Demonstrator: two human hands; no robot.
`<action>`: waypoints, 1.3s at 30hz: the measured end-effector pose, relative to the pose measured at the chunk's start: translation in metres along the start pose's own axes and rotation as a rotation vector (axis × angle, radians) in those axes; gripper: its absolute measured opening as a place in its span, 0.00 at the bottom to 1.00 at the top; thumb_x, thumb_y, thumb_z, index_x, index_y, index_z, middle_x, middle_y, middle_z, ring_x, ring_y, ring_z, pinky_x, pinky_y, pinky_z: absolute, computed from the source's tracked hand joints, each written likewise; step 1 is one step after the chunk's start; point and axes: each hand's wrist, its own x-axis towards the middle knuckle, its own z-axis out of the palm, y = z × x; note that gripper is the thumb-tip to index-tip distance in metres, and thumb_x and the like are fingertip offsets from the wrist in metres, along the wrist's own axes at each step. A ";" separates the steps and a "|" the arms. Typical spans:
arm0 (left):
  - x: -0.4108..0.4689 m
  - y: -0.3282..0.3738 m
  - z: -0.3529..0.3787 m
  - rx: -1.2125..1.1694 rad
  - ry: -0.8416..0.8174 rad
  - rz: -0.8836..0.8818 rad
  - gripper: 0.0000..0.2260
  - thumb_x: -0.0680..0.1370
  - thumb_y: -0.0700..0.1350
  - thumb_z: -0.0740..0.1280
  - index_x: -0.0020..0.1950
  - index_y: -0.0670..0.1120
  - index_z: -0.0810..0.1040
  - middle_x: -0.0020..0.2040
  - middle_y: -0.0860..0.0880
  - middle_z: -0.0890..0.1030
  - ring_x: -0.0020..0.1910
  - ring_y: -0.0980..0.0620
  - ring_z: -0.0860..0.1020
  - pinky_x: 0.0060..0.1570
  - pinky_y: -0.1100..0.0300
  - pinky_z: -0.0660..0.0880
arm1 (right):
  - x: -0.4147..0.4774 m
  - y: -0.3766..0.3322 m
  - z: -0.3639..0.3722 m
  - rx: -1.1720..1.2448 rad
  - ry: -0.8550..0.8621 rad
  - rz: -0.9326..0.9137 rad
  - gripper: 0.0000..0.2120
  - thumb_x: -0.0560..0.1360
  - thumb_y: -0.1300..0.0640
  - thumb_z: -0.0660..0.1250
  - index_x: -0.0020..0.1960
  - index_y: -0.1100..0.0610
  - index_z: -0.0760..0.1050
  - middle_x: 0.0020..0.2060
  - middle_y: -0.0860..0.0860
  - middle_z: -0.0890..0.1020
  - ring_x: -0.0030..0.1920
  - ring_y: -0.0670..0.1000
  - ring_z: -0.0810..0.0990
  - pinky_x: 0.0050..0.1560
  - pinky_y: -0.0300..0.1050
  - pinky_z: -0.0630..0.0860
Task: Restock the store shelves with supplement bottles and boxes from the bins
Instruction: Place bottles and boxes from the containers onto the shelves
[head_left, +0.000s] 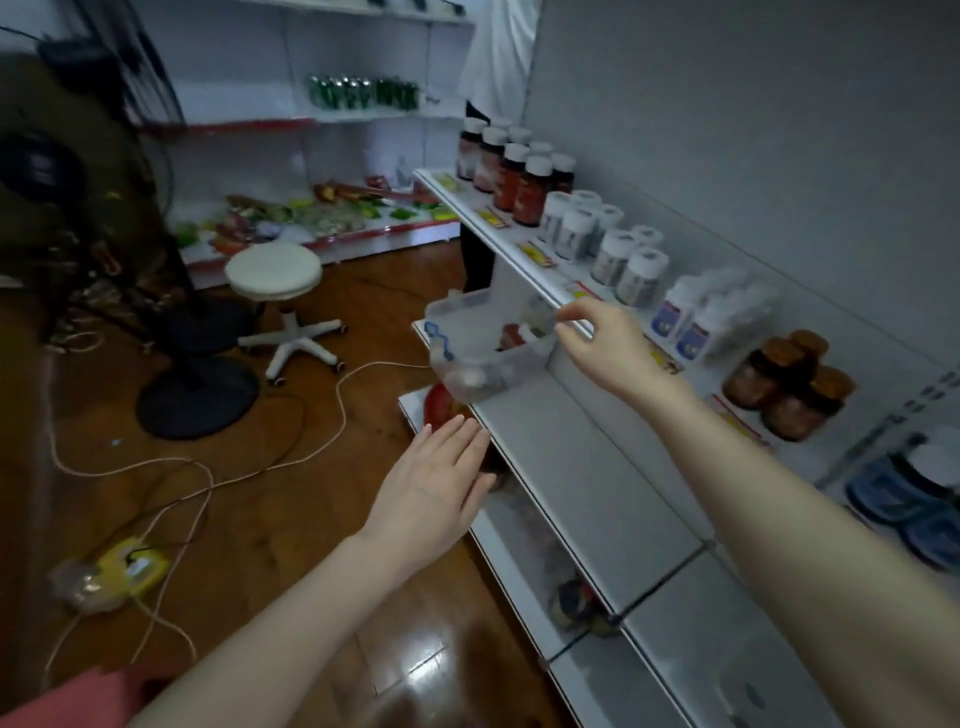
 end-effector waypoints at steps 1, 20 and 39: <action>0.003 -0.015 0.002 -0.003 -0.009 -0.026 0.22 0.76 0.53 0.54 0.60 0.43 0.78 0.58 0.46 0.81 0.59 0.48 0.78 0.60 0.52 0.66 | 0.013 -0.005 0.014 -0.003 -0.017 -0.017 0.10 0.75 0.61 0.64 0.54 0.63 0.78 0.53 0.57 0.81 0.57 0.55 0.77 0.53 0.39 0.67; 0.189 -0.263 0.091 -0.059 -0.313 -0.114 0.23 0.76 0.53 0.53 0.58 0.43 0.80 0.55 0.45 0.82 0.56 0.47 0.80 0.58 0.55 0.66 | 0.250 0.037 0.233 0.060 -0.288 0.210 0.15 0.76 0.58 0.63 0.60 0.62 0.74 0.57 0.57 0.79 0.58 0.55 0.76 0.58 0.46 0.71; 0.369 -0.393 0.276 -0.273 -0.441 0.220 0.21 0.74 0.49 0.59 0.57 0.36 0.79 0.56 0.39 0.80 0.56 0.41 0.79 0.56 0.46 0.72 | 0.294 0.123 0.335 -0.038 -0.194 0.821 0.14 0.75 0.61 0.66 0.58 0.66 0.74 0.54 0.62 0.78 0.55 0.59 0.76 0.52 0.42 0.67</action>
